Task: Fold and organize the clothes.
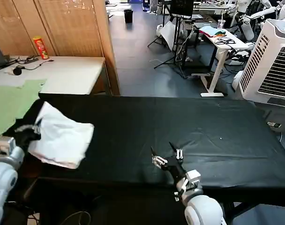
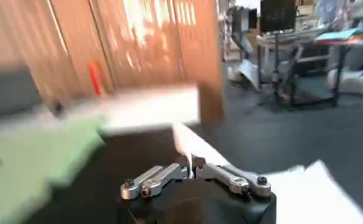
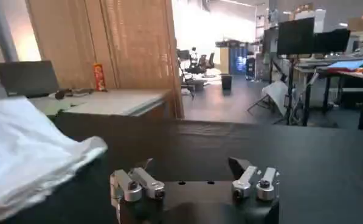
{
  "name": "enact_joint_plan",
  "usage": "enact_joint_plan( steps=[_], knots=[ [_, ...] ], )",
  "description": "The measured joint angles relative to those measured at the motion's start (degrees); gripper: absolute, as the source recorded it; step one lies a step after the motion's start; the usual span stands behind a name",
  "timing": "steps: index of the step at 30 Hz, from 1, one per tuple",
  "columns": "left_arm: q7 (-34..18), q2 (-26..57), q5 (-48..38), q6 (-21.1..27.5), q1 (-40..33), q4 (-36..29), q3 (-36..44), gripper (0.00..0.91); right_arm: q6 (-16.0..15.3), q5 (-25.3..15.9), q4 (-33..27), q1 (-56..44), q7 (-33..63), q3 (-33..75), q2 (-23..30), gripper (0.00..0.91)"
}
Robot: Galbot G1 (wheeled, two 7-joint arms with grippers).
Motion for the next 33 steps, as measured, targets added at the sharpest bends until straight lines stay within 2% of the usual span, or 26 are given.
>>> enact_joint_plan(
  steps=[6, 14, 15, 18, 23, 28, 33],
  knots=[
    [-1.71, -2.31, 1.08, 1.46, -0.25, -6.64, 3.25, 0.000, 0.28, -0.96, 0.05, -0.78, -0.05, 0.22, 0.03, 0.878],
    [-3.04, -10.13, 3.21, 1.80, -1.92, -7.44, 16.51, 0.000, -0.17, -0.67, 0.93, -2.45, -0.04, 0.41, -0.16, 0.878],
    [-3.07, -11.50, 3.96, 2.09, -2.53, -7.09, 18.65, 0.878, -0.33, -0.35, 1.00, -2.50, -0.04, 0.19, -0.16, 0.878],
    [-2.85, -14.98, 5.21, 2.08, -4.12, -5.94, 23.88, 0.878, -1.13, 1.02, 0.80, -2.40, 0.18, -0.39, -0.60, 0.878],
    [-1.57, -18.56, 8.20, -1.33, -4.46, -4.78, 29.59, 0.878, -2.87, 4.09, -0.31, -1.65, 0.48, -1.70, -1.66, 0.878],
    [3.38, -18.68, 9.64, -5.75, -3.24, -5.21, 30.57, 0.878, -4.99, 7.81, -1.56, -0.18, 1.38, -3.48, -1.63, 0.878],
    [3.22, -18.55, 9.25, -7.09, -2.56, -5.69, 29.73, 0.878, -8.51, 12.75, -4.14, 3.55, 4.23, -5.69, -0.63, 0.878]
  ],
)
